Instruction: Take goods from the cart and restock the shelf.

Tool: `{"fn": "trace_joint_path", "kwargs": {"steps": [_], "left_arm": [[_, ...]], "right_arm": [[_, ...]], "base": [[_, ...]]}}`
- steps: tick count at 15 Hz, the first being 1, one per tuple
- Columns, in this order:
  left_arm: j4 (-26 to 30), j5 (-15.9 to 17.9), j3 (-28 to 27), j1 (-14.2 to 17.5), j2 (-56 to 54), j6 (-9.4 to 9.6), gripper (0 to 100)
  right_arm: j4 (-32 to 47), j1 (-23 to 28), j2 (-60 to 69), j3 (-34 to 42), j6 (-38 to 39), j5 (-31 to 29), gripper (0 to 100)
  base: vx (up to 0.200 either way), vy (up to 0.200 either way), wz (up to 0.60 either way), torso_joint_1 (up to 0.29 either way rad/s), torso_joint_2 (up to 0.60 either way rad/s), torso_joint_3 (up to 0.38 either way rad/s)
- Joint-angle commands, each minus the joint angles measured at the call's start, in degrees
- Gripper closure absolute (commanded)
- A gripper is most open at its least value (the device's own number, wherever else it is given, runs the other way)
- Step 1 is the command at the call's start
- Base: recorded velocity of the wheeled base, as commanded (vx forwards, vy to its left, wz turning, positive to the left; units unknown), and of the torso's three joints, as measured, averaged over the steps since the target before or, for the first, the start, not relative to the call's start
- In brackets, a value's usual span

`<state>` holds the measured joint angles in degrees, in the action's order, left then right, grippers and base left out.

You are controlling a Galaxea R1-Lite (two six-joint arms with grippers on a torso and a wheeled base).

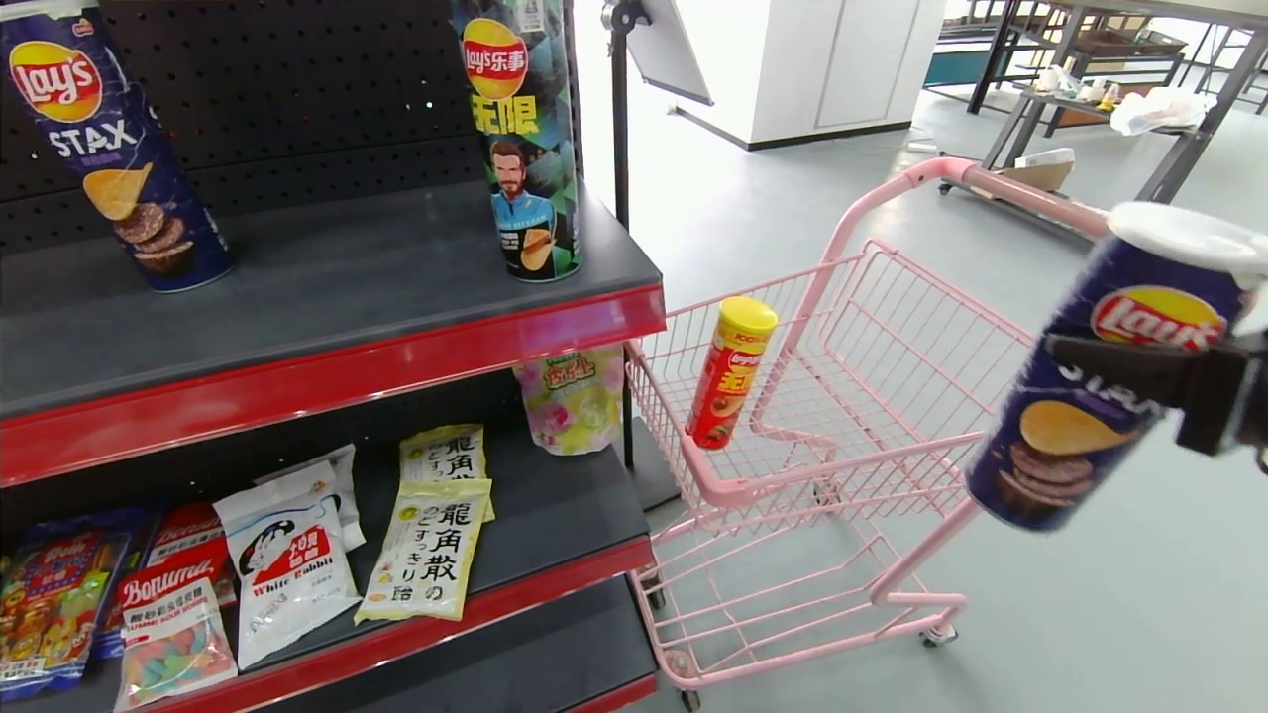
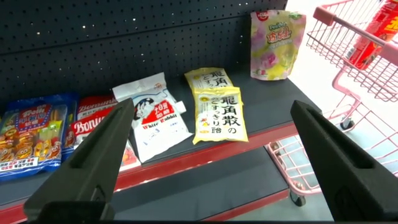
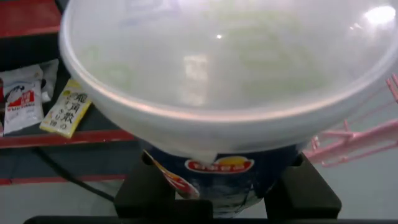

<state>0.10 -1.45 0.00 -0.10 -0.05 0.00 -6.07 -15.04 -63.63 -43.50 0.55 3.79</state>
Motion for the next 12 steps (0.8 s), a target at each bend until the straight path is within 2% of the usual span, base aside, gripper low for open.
{"fn": "trace_joint_path", "kwargs": {"steps": [1,6,10,11,12], "left_arm": [[0.0,0.0,0.0,0.0,0.0,0.0,0],[0.0,0.0,0.0,0.0,0.0,0.0,0],[0.0,0.0,0.0,0.0,0.0,0.09,0],[-0.1,0.1,-0.1,0.0,0.0,0.44,0],[-0.2,0.1,-0.1,0.0,0.0,1.58,0]], "right_arm": [[3.9,1.3,16.5,12.3,-1.5,-0.6,100],[4.0,4.7,19.8,15.8,-2.7,-0.8,100],[4.0,4.5,19.8,16.0,-3.7,-0.8,100],[4.0,4.5,19.7,16.1,-3.8,-0.7,100],[4.0,4.5,19.6,16.1,-3.8,-0.6,100]], "base": [[0.0,0.0,0.0,0.0,0.0,0.0],[0.0,0.0,0.0,0.005,-0.02,-0.012],[0.0,0.0,0.0,0.14,-0.41,-0.261],[0.0,0.0,0.0,0.198,-0.52,-0.334],[0.0,0.0,0.0,0.203,-0.54,-0.344]]}}
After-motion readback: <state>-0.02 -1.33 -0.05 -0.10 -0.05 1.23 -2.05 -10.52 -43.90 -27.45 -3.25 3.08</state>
